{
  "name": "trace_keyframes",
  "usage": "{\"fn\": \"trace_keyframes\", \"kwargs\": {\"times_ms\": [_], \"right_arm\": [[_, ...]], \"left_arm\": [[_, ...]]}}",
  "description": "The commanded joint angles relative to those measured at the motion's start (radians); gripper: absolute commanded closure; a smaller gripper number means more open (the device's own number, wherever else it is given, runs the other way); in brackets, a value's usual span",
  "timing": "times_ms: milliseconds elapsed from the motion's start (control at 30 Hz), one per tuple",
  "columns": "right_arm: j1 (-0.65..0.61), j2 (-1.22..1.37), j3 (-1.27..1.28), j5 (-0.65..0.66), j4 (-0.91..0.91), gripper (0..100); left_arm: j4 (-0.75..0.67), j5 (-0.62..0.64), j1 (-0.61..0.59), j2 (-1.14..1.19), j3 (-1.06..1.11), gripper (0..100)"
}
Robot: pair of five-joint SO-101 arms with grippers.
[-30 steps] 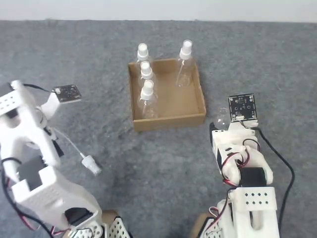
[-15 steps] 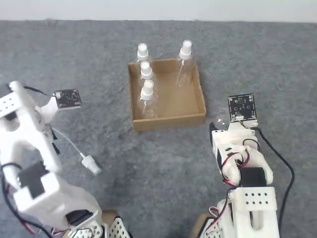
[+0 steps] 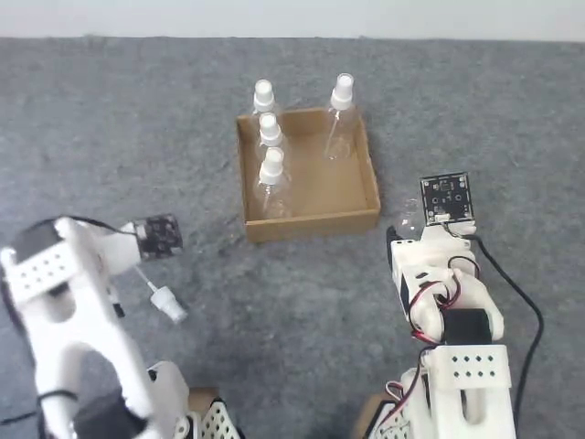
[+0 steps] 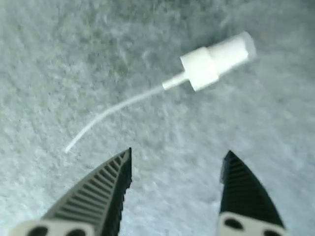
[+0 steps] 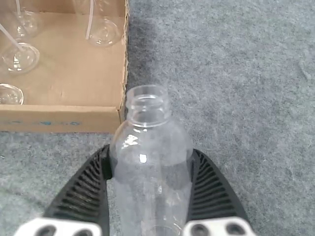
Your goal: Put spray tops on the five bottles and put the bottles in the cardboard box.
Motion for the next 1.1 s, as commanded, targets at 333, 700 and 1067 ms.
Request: {"fn": "trace_keyframes", "kwargs": {"times_ms": [333, 700, 1067], "right_arm": [[0.001, -0.025, -0.021, 0.018, -0.028, 98.9], [0.001, -0.025, -0.021, 0.018, -0.03, 98.9], [0.002, -0.025, -0.017, 0.02, -0.051, 98.9]], "left_arm": [[-0.381, 0.083, 0.187, -0.115, 0.263, 72], [-0.385, 0.104, 0.333, 0.012, 0.266, 72], [-0.385, 0.104, 0.353, 0.072, 0.266, 84]]}}
